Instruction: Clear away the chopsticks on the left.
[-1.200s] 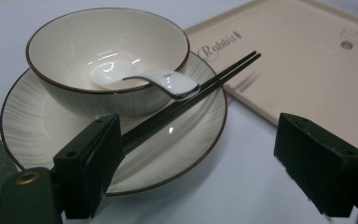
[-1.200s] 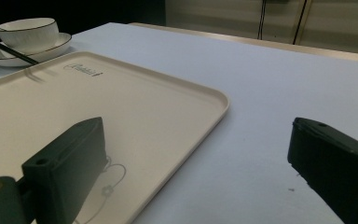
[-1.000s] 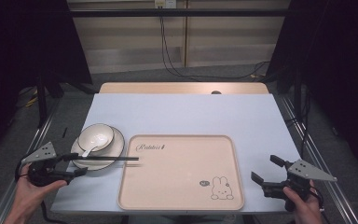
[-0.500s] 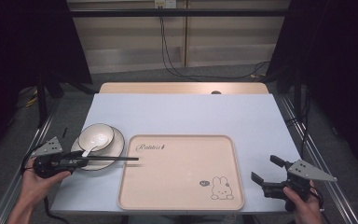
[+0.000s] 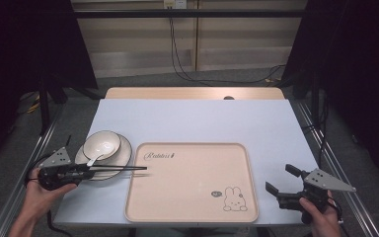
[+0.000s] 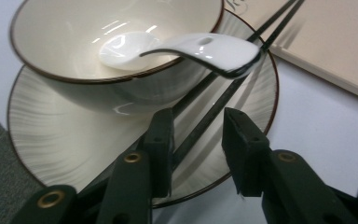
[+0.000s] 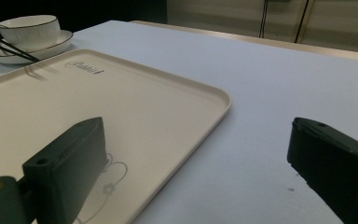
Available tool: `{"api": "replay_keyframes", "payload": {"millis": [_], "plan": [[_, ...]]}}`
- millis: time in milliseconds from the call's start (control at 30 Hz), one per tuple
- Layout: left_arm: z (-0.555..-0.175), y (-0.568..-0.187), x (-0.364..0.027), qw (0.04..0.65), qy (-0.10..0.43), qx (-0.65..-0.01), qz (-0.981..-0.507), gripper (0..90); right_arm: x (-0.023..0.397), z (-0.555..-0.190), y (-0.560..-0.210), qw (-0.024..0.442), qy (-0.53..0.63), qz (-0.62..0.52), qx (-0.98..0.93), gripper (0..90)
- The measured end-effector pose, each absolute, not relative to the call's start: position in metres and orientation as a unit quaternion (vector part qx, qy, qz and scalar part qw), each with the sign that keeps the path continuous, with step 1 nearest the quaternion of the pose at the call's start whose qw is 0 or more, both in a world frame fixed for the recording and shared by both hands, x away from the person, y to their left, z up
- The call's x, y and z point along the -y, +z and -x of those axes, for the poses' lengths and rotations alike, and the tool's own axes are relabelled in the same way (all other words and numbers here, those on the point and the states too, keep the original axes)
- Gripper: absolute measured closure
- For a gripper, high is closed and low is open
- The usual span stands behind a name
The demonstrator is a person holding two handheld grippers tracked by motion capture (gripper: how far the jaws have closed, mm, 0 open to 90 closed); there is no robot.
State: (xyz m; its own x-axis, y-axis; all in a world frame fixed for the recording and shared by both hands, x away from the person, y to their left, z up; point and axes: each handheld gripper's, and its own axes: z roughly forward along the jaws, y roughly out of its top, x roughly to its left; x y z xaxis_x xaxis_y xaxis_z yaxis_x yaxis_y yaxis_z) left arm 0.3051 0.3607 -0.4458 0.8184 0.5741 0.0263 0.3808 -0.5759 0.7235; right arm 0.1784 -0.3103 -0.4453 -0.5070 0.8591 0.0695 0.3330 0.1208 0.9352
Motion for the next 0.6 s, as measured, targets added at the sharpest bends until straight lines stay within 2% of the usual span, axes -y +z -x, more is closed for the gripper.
{"api": "replay_keyframes", "payload": {"millis": [300, 600], "plan": [[-0.307, -0.449, -0.346, 0.362, 0.118, -0.253, -0.889, 69.1, 0.310, -0.179, -0.446, 0.256, 0.510, -0.425, -0.703, 4.3], [-0.314, -0.447, -0.333, 0.340, 0.095, -0.225, -0.908, 77.6, 0.310, -0.179, -0.446, 0.255, 0.510, -0.425, -0.703, 4.2]]}}
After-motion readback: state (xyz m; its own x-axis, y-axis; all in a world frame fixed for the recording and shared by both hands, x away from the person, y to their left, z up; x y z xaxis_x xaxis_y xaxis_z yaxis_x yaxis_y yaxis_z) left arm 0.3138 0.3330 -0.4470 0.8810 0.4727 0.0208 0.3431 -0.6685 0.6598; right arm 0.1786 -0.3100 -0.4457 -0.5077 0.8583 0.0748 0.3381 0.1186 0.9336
